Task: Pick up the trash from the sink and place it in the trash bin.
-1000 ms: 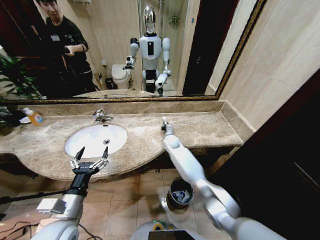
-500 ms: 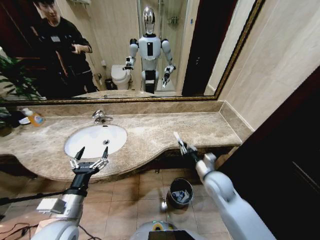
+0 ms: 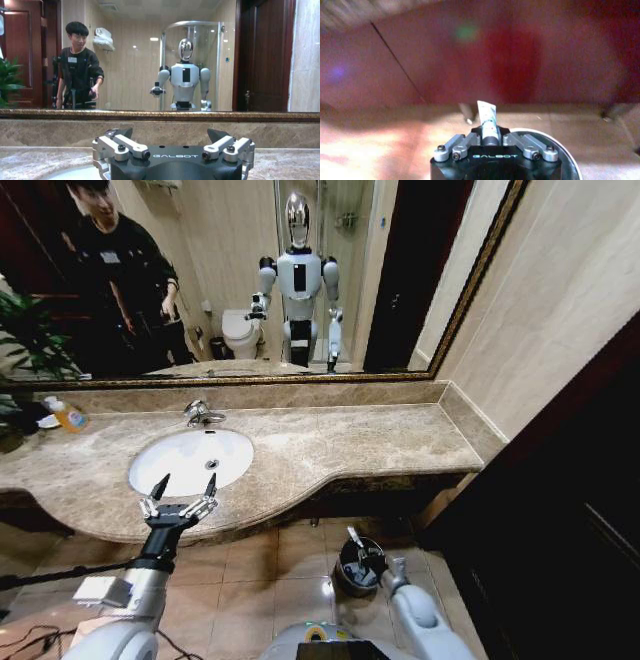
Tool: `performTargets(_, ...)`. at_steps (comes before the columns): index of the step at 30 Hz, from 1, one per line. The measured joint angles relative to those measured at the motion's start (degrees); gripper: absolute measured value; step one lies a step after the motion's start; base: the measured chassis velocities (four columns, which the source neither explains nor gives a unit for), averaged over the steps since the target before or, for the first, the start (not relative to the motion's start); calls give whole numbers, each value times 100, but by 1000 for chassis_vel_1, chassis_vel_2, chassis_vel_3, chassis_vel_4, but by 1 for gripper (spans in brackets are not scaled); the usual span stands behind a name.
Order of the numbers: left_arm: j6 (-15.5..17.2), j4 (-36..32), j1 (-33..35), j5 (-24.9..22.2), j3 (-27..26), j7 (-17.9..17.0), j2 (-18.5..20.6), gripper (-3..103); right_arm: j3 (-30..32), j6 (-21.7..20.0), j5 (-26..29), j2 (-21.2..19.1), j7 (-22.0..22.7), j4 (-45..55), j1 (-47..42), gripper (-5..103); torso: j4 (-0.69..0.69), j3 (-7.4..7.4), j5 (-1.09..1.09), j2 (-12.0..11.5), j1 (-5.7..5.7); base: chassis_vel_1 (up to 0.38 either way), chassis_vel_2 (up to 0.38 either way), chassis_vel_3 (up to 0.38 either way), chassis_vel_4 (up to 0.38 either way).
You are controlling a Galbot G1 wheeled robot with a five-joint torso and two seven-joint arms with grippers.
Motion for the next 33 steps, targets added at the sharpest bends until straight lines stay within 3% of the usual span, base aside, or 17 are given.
performTargets(3,0,0,0,0,0,0,0,100,-46,271,-184,86,209,-634,343,16,0,0,-1,0,0,0,0,0,0)
performTargets(5,0,0,0,0,0,0,0,100,-74,420,-353,150,398,-1055,548,27,0,0,0,0,0,0,0,0,0)
performTargets(7,0,0,0,0,0,0,0,100,-69,433,-449,171,471,-1178,609,27,0,0,-1,0,0,0,0,0,0)
performTargets(11,0,0,0,0,0,0,0,100,-73,426,-541,152,594,-1244,644,49,0,0,-1,0,-1,0,0,0,0)
performTargets(13,0,0,0,0,0,0,0,100,-77,426,-543,128,597,-1087,573,54,0,0,0,0,-1,0,0,0,0)
performTargets(17,0,0,0,0,0,0,0,100,-46,514,-355,3,603,-137,93,65,1,-1,0,0,-1,0,0,0,0)
performTargets(20,0,0,0,0,0,2,0,100,190,657,179,-239,530,1918,-926,82,0,-2,1,0,-2,0,0,0,0)
performTargets(21,0,0,0,0,-1,-1,0,100,328,657,335,-327,464,2551,-1249,82,-1,-1,-1,0,-2,0,0,0,0)
performTargets(22,0,0,0,0,-1,-1,0,100,328,657,335,-327,464,2551,-1249,82,-1,-1,-1,0,-2,0,0,0,0)
performTargets(24,0,0,0,0,0,0,0,100,742,749,577,-350,227,4030,-1897,92,0,-2,-1,0,-2,0,0,0,0)
performTargets(25,0,0,0,0,0,0,0,100,742,749,577,-350,227,4030,-1897,92,0,-2,-1,0,-2,0,0,0,0)
performTargets(26,0,0,0,0,0,0,0,100,928,775,698,-343,140,4640,-2184,97,-3,-2,-2,1,-2,0,0,0,0)
performTargets(28,0,0,0,0,0,0,0,100,1299,635,902,-307,18,5845,-2570,100,-1,-2,-2,1,-2,0,0,0,0)
performTargets(33,0,0,0,0,0,0,0,100,1570,183,934,-240,-71,6837,-2647,100,-1,-1,-1,1,-2,0,0,0,0)
